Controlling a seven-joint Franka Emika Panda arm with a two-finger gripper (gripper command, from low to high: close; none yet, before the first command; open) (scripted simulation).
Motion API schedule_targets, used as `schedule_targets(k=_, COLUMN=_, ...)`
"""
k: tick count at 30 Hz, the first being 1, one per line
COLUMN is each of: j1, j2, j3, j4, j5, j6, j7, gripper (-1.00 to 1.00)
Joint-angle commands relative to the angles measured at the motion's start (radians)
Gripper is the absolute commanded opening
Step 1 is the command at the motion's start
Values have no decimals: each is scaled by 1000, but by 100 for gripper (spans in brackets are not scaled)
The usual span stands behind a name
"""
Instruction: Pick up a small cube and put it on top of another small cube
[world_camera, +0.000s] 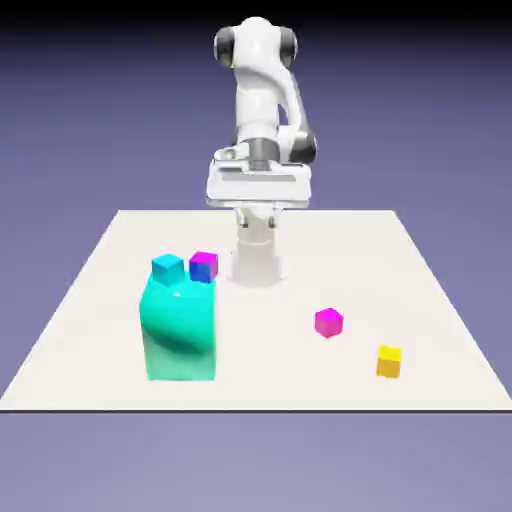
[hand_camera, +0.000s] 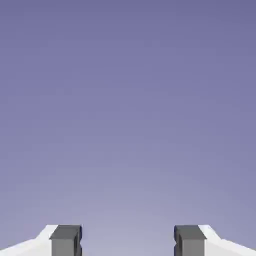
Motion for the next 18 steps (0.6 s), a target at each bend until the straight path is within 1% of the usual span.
schedule_targets(k=1, j1=-10, j2=36, j3=32, j4=14, j5=-10, j6=-38, j7=11, gripper=0)
schedule_targets(k=18, j1=-183, j2=652, j3=569, j4=256, j5=-178, j6=-674, j7=206, gripper=0)
